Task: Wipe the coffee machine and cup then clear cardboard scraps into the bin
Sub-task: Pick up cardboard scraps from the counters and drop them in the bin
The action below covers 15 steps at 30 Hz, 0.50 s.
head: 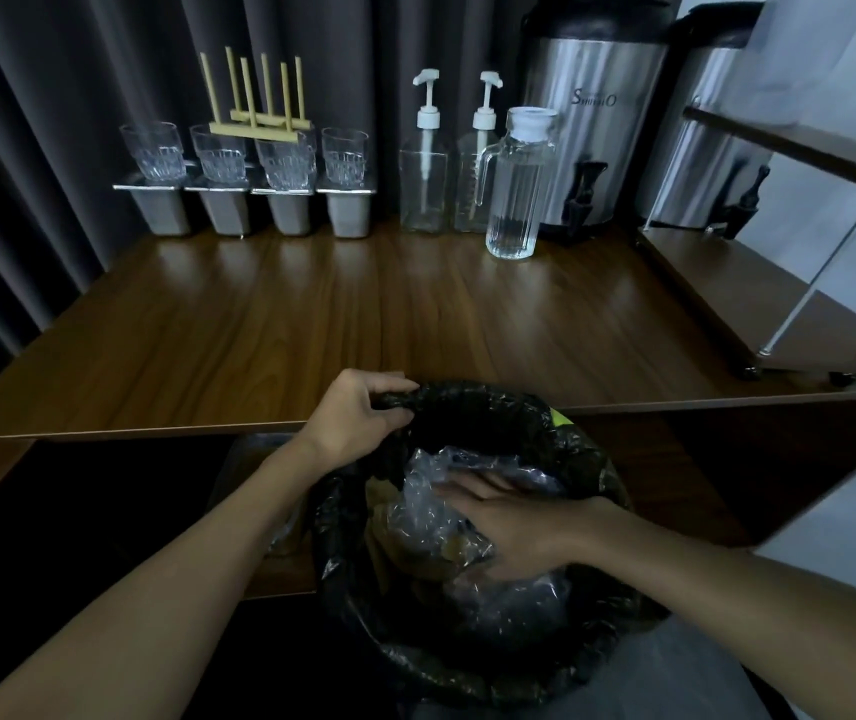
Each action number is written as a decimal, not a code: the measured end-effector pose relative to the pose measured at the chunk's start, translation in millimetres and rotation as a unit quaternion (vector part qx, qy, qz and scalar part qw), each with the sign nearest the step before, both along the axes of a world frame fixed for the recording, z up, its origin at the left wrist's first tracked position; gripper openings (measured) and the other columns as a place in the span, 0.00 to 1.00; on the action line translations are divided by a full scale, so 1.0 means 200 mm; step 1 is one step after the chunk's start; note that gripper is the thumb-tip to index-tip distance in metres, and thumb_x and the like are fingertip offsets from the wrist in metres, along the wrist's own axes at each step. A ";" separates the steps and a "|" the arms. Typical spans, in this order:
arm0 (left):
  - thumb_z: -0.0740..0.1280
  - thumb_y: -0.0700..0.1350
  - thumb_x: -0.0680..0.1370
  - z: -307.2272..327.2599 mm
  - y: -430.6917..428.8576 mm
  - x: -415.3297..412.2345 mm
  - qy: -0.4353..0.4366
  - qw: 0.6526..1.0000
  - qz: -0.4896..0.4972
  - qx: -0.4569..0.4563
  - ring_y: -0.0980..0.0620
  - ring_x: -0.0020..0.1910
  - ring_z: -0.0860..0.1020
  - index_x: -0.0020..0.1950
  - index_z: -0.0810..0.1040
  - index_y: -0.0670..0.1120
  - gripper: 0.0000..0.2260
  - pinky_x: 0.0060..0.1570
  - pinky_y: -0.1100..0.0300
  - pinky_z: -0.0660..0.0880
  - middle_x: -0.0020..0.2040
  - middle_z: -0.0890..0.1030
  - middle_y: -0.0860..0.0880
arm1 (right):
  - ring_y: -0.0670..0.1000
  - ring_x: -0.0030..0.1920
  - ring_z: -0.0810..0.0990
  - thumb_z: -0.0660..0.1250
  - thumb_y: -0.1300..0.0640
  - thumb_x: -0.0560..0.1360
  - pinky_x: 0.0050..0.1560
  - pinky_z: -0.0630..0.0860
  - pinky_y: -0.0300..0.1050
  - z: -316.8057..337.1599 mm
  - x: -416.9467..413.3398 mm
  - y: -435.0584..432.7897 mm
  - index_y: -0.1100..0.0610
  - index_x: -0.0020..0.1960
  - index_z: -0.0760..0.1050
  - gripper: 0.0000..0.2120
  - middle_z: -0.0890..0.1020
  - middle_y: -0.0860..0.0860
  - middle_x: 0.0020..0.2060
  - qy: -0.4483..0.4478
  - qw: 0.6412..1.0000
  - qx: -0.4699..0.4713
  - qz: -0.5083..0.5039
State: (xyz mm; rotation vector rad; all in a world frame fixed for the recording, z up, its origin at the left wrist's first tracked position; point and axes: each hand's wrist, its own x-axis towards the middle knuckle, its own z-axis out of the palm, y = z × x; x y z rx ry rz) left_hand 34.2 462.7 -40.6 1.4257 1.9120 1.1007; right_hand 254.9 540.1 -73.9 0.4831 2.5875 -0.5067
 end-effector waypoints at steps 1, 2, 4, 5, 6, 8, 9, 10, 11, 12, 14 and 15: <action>0.73 0.38 0.76 0.00 -0.01 -0.01 0.006 1.000 0.004 0.002 0.53 0.72 0.70 0.64 0.81 0.46 0.16 0.72 0.62 0.63 0.72 0.74 0.45 | 0.50 0.77 0.37 0.67 0.34 0.72 0.76 0.49 0.62 -0.01 -0.02 0.00 0.39 0.76 0.37 0.47 0.36 0.37 0.76 -0.019 1.000 -0.001 0.003; 0.73 0.39 0.76 0.00 -0.02 -0.01 0.013 1.000 0.009 0.005 0.53 0.72 0.70 0.63 0.81 0.47 0.16 0.72 0.61 0.63 0.72 0.74 0.45 | 0.50 0.77 0.37 0.67 0.34 0.72 0.76 0.49 0.61 0.00 -0.04 -0.01 0.40 0.77 0.37 0.48 0.36 0.38 0.76 -0.026 1.000 -0.005 0.004; 0.73 0.39 0.76 -0.01 -0.06 -0.03 0.021 0.999 0.025 0.009 0.53 0.72 0.70 0.63 0.82 0.48 0.15 0.73 0.58 0.65 0.72 0.74 0.46 | 0.49 0.77 0.40 0.66 0.32 0.71 0.76 0.49 0.59 0.04 -0.06 -0.02 0.39 0.77 0.40 0.46 0.39 0.37 0.76 0.003 1.000 -0.014 0.003; 0.73 0.39 0.76 -0.01 -0.08 -0.04 0.022 0.999 0.036 0.011 0.53 0.72 0.70 0.63 0.82 0.47 0.15 0.74 0.56 0.65 0.72 0.74 0.46 | 0.48 0.77 0.42 0.64 0.30 0.71 0.75 0.49 0.59 0.06 -0.07 -0.03 0.39 0.77 0.41 0.45 0.42 0.37 0.76 0.030 1.000 -0.003 0.006; 0.73 0.39 0.76 -0.01 -0.10 -0.05 0.024 0.999 0.047 0.014 0.53 0.72 0.70 0.63 0.82 0.47 0.15 0.74 0.56 0.65 0.72 0.74 0.46 | 0.48 0.77 0.43 0.61 0.28 0.71 0.74 0.47 0.61 0.08 -0.07 -0.04 0.39 0.76 0.42 0.43 0.45 0.37 0.77 0.055 0.998 0.017 0.014; 0.73 0.39 0.76 0.00 -0.15 -0.07 0.033 0.997 0.067 0.019 0.53 0.71 0.71 0.63 0.82 0.46 0.15 0.73 0.58 0.65 0.72 0.75 0.46 | 0.47 0.77 0.42 0.57 0.26 0.71 0.73 0.42 0.63 0.11 -0.06 -0.06 0.37 0.76 0.42 0.41 0.46 0.39 0.77 0.083 0.995 0.049 0.032; 0.74 0.39 0.76 0.00 -0.18 -0.08 0.035 0.996 0.077 0.021 0.54 0.71 0.71 0.63 0.82 0.46 0.15 0.72 0.59 0.65 0.71 0.75 0.46 | 0.46 0.77 0.41 0.56 0.26 0.71 0.73 0.41 0.62 0.12 -0.06 -0.07 0.37 0.76 0.42 0.41 0.46 0.39 0.77 0.085 0.994 0.053 0.042; 0.74 0.39 0.76 0.01 -0.21 -0.08 0.034 0.995 0.090 0.023 0.55 0.70 0.71 0.62 0.82 0.46 0.15 0.72 0.59 0.65 0.71 0.76 0.46 | 0.45 0.76 0.40 0.56 0.26 0.72 0.73 0.40 0.61 0.13 -0.06 -0.07 0.37 0.76 0.41 0.41 0.46 0.39 0.78 0.084 0.994 0.055 0.053; 0.74 0.39 0.76 0.01 -0.24 -0.08 0.029 0.994 0.106 0.025 0.56 0.69 0.72 0.62 0.83 0.45 0.14 0.72 0.58 0.66 0.70 0.76 0.46 | 0.45 0.76 0.40 0.56 0.27 0.72 0.74 0.40 0.60 0.14 -0.06 -0.07 0.38 0.77 0.41 0.41 0.47 0.40 0.78 0.084 0.993 0.058 0.061; 0.74 0.38 0.76 0.01 -0.27 -0.08 0.027 0.991 0.125 0.026 0.56 0.67 0.72 0.62 0.83 0.45 0.14 0.71 0.58 0.68 0.68 0.78 0.47 | 0.44 0.76 0.41 0.56 0.28 0.73 0.75 0.40 0.60 0.15 -0.06 -0.07 0.40 0.78 0.42 0.40 0.48 0.41 0.78 0.090 0.992 0.062 0.066; 0.74 0.39 0.76 0.01 -0.34 -0.07 0.032 0.985 0.168 0.026 0.56 0.64 0.76 0.62 0.83 0.44 0.14 0.67 0.58 0.72 0.65 0.80 0.48 | 0.43 0.76 0.43 0.57 0.31 0.75 0.76 0.44 0.58 0.18 -0.07 -0.05 0.43 0.78 0.46 0.38 0.51 0.42 0.78 0.134 0.987 0.062 0.066; 0.74 0.39 0.76 0.01 -0.37 -0.06 0.036 0.980 0.194 0.027 0.55 0.63 0.77 0.62 0.83 0.44 0.14 0.65 0.58 0.74 0.63 0.81 0.49 | 0.42 0.76 0.46 0.57 0.32 0.76 0.75 0.46 0.56 0.19 -0.08 -0.04 0.44 0.78 0.50 0.36 0.53 0.42 0.77 0.171 0.981 0.062 0.066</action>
